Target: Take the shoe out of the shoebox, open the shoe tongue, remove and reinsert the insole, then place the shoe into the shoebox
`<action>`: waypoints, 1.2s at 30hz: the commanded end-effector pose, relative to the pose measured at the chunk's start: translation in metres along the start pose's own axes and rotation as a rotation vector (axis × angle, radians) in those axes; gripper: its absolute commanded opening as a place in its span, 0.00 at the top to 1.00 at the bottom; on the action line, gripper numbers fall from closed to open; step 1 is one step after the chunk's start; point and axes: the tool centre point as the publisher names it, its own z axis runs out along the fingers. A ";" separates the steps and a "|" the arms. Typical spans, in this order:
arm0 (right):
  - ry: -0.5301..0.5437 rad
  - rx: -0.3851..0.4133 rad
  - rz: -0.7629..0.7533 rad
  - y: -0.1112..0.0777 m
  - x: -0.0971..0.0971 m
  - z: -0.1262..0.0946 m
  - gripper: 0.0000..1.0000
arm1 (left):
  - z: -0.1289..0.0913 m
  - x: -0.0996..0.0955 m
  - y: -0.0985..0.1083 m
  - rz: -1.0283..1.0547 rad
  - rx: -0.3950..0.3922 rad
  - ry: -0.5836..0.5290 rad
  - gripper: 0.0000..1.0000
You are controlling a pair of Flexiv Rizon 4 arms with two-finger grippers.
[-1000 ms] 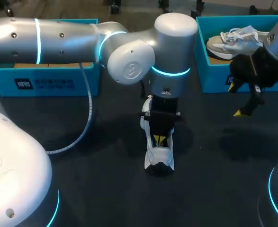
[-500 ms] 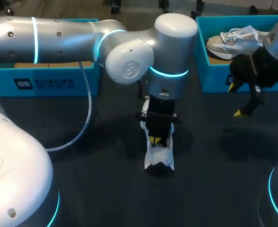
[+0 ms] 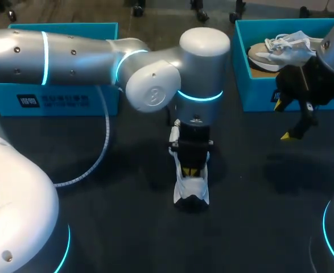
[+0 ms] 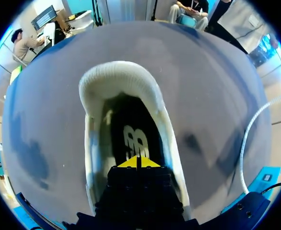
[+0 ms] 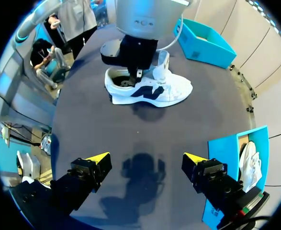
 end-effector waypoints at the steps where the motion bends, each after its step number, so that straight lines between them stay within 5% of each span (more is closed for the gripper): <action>1: -0.001 0.001 0.000 0.000 0.001 0.000 0.00 | -0.024 0.014 -0.008 0.010 -0.062 0.003 1.00; 22: -0.001 0.001 0.000 0.000 0.001 0.000 0.00 | 0.019 0.013 0.002 0.039 -0.108 0.042 1.00; 36: -0.001 0.001 0.000 0.000 0.001 0.000 0.00 | 0.023 -0.010 0.005 -0.016 -0.105 -0.069 1.00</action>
